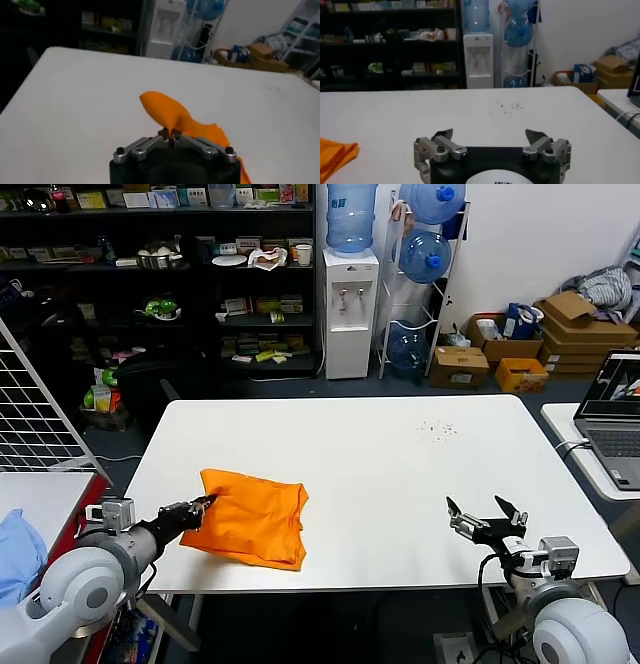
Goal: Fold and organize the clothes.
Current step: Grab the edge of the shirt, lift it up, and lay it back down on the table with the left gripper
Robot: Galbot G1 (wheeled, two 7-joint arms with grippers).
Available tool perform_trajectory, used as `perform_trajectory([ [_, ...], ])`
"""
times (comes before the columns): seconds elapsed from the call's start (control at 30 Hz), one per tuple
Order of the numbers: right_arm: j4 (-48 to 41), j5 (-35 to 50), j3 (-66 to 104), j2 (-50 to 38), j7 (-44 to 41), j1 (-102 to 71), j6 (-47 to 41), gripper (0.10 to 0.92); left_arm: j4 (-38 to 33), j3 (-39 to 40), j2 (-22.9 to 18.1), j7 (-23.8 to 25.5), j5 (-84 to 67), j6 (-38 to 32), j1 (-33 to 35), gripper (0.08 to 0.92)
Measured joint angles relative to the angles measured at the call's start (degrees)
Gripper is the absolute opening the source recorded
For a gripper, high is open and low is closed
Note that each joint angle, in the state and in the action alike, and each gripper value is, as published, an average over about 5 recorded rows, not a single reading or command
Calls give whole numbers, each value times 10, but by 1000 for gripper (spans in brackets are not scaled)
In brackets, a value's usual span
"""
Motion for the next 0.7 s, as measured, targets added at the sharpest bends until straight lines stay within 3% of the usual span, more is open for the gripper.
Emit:
perform_trajectory([
  [0.2, -18, -29, -1, -5, -12, 7, 32, 921, -23, -78, 8, -30, 14, 2, 64, 111],
  [0.47, -39, -55, -13, -6, -21, 22, 56, 921, -5, -178, 55, -57, 2, 8, 165, 111],
  [0.7, -53, -69, -18, -1, -26, 26, 70, 921, 22, -208, 96, -80, -21, 15, 189, 111],
])
